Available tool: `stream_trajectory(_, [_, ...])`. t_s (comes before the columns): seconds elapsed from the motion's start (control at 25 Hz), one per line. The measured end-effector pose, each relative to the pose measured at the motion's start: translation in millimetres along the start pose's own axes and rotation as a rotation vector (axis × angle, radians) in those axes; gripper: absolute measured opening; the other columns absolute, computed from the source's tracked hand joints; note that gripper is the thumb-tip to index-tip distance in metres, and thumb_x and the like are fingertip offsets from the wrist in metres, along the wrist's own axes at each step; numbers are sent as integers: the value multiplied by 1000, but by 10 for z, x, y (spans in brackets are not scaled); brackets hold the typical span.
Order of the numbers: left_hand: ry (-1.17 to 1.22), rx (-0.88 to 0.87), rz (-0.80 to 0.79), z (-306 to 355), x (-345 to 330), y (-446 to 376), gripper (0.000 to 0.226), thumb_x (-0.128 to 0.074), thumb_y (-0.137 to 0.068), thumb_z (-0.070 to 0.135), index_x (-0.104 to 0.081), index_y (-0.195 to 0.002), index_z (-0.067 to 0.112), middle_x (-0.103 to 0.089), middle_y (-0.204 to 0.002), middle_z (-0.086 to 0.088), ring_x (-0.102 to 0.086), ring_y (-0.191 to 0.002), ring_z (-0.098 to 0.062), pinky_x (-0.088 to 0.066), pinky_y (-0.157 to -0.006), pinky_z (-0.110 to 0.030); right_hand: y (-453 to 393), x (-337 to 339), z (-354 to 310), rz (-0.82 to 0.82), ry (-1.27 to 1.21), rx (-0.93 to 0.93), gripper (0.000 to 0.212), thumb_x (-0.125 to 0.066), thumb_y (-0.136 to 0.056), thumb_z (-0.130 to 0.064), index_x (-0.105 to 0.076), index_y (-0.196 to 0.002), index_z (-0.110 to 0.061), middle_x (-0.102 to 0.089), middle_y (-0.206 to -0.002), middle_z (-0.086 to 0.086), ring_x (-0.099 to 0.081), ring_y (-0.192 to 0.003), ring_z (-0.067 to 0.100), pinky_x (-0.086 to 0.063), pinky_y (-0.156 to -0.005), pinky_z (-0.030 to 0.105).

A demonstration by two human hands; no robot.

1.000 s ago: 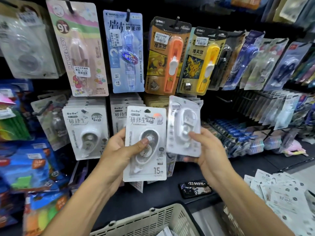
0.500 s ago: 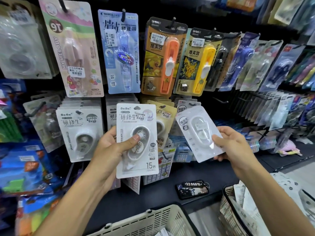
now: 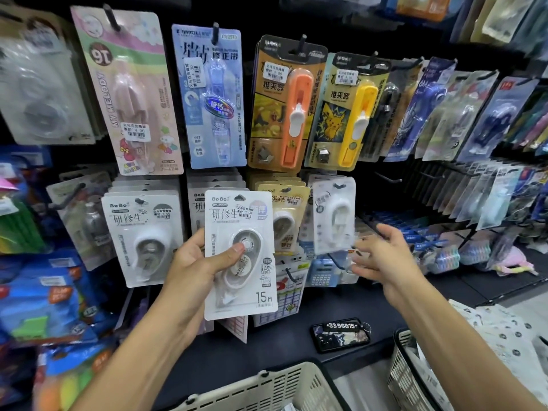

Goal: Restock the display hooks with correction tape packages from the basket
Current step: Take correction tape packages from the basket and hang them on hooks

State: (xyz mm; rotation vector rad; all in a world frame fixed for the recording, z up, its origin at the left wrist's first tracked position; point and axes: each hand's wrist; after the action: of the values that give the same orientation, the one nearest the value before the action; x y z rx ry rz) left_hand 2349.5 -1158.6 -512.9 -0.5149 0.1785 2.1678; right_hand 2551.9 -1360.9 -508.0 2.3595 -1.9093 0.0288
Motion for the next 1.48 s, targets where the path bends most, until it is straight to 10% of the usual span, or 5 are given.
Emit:
stream_trajectory(0.24, [7,-17,-34,-42,-171,69,47,-74,-75,13,-67,-121,17,-79,-110,-5,-77,-95,-21,-62,-69,-29,830,-639,123,-616,-25,260,58,-80,-78,-40,-48,-126,-44,-74,-118,-3,-73,-103,16,-60,-80,30])
stream_trajectory(0.76, [-499,-176,277,146,307,167,46,-73,-88,2,-61,-118,35,-71,-101,-3,-67,-83,-17,-56,-63,-17,992,-1312,169,-455,-74,309,43,-72,-90,-23,-58,-118,-54,-59,-127,-31,-51,-118,-15,-46,-102,26])
stream_trajectory(0.92, [-1142,-435,358,52,296,197,48,-70,-88,15,-59,-134,23,-59,-131,3,-55,-115,-15,-47,-101,-33,911,-1323,170,-465,234,315,50,-66,-95,-29,-48,-137,-48,-51,-143,-20,-46,-134,3,-44,-109,37])
stream_trajectory(1.28, [-1638,-326,89,-333,290,102,85,-54,-92,22,-8,-163,13,-4,-172,-5,-2,-159,-22,-3,-129,-37,674,-1355,61,-643,1089,1057,73,-52,-89,-9,-29,-158,-24,-5,-170,-4,-28,-149,27,-30,-118,47])
stream_trajectory(1.48, [-1692,-488,84,-375,307,80,86,-64,-91,24,-16,-161,13,-7,-169,-3,0,-155,-17,-5,-126,-40,362,-845,352,119,622,755,61,-39,-95,-11,-33,-156,-12,-24,-166,4,-25,-151,25,-26,-120,48])
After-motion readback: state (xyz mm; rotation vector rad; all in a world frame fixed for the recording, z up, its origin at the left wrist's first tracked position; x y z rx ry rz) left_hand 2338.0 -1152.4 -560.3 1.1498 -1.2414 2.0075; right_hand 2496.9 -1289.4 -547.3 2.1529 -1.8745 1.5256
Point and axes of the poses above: each hand's wrist, its own y-axis away from the middle knuckle, its own x-axis out of the back of the hand, z = x × y
